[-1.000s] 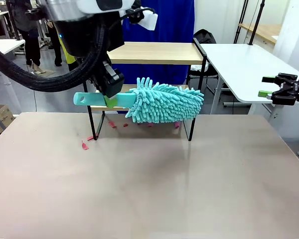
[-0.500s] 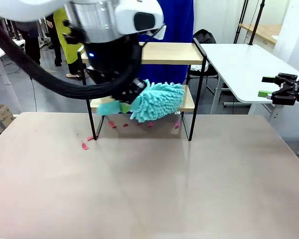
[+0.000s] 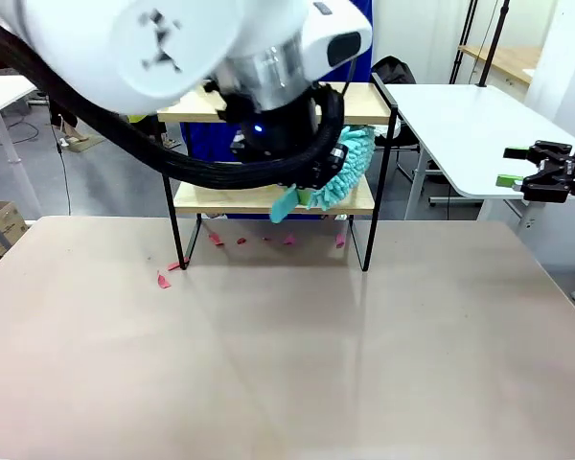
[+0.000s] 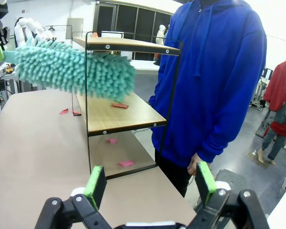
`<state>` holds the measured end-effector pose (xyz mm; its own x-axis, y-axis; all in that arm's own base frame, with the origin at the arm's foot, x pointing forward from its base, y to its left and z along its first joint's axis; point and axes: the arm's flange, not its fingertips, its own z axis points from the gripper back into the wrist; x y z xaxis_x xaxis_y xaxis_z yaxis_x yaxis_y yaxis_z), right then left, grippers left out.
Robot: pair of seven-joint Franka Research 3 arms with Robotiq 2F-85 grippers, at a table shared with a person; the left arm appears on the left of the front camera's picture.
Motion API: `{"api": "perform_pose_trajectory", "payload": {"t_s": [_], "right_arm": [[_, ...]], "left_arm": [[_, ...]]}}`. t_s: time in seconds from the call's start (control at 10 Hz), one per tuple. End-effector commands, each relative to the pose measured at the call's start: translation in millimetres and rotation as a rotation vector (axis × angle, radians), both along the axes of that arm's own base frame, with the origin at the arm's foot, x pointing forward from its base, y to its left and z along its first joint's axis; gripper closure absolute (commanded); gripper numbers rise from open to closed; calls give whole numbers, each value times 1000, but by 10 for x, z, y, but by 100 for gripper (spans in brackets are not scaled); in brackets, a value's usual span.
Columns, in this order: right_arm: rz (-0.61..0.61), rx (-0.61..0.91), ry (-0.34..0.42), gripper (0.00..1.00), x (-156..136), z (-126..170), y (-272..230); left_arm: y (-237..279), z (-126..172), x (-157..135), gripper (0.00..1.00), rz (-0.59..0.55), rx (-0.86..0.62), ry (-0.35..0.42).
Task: Clean the shelf.
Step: Clean the specific section of the Shelf indicated by the human with the Duster.
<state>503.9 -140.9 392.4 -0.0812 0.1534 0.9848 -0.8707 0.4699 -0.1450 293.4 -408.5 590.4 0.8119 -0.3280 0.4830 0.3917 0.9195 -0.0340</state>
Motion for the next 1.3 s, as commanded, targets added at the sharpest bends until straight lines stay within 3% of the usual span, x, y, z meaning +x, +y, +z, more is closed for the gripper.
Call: {"api": "perform_pose_trajectory", "payload": {"t_s": [0.0, 0.5, 1.0, 1.1, 1.2], "right_arm": [[0, 0, -5, 0, 2, 25, 10], [0, 0, -5, 0, 2, 25, 10], [0, 0, -5, 0, 2, 25, 10], [0, 0, -5, 0, 2, 25, 10], [0, 0, -5, 0, 2, 25, 10]], "left_arm": [[-376, -175, 200, 87, 101, -37, -33], [-954, -490, 349, 87, 296, -84, -37], [-1158, -855, 452, 87, 330, -74, 73], [-1088, -865, 492, 87, 295, -60, 111], [-1106, -900, 391, 87, 283, -62, 61]]}}
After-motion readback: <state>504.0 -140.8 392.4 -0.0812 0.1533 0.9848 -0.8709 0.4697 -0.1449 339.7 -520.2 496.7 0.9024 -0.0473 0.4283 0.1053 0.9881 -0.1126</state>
